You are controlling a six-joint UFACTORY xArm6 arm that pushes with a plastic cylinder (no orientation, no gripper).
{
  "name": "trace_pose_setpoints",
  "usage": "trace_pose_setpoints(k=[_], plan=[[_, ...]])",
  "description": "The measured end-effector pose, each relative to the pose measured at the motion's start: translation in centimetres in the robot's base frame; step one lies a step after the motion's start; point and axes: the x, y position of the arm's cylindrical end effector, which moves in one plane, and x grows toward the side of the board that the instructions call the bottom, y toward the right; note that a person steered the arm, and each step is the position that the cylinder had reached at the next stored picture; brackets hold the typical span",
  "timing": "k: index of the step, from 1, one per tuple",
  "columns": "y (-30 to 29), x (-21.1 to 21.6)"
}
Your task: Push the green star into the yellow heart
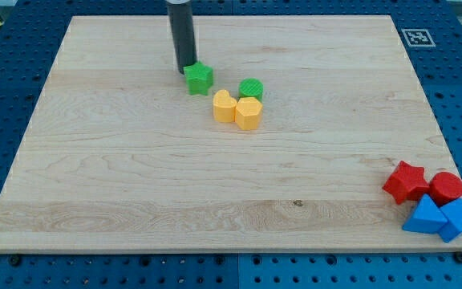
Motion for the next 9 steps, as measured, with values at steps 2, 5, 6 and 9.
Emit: trace_pose_setpoints(k=[2, 5, 6, 9], plan=[[1.2, 1.1], [-1.8, 4.1], [0.3, 4.7], [0.8, 5.4]])
